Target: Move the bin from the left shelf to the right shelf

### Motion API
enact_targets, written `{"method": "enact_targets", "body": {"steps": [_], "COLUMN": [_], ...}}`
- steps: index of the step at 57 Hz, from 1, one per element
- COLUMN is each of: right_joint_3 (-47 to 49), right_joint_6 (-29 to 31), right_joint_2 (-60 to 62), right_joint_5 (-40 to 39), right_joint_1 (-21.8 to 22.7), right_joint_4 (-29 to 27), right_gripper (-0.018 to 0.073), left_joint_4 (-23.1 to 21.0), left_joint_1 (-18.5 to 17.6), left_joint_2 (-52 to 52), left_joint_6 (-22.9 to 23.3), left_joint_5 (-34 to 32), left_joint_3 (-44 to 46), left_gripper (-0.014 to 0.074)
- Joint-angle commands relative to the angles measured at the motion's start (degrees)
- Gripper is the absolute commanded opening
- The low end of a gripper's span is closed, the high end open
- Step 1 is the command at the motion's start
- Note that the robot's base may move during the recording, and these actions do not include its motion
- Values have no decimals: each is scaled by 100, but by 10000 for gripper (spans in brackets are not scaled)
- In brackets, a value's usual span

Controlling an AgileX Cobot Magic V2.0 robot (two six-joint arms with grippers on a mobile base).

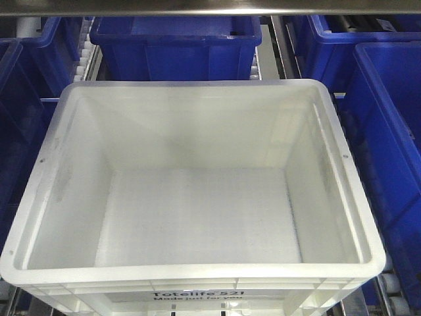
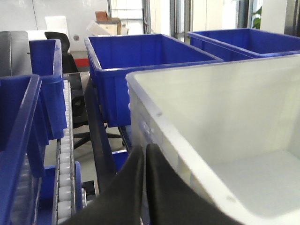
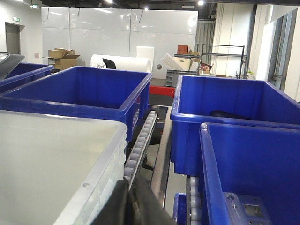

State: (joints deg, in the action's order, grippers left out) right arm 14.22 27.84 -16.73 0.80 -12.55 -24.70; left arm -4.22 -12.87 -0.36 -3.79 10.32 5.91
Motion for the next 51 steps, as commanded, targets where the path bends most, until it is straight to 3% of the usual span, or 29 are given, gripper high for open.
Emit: {"method": "enact_targets", "body": {"steps": [1, 13, 51], "right_joint_3": [168, 168, 168], "right_joint_6": [59, 59, 59], "right_joint_2": [-31, -31, -31], "right_joint_5": [-362, -350, -355], "right_joint_1": [2, 2, 2], "right_joint_4": [12, 12, 12], "right_gripper": [-8, -8, -8], "left_joint_4": [-21, -66, -60], "left_joint_1": [-30, -30, -30], "left_joint_2": [-113, -124, -119], "left_joint_6": [-6, 0, -15], "left_joint_5": [-689, -1192, -1091], "left_joint_3": [-130, -848, -853], "left_gripper": [-6, -6, -6]}}
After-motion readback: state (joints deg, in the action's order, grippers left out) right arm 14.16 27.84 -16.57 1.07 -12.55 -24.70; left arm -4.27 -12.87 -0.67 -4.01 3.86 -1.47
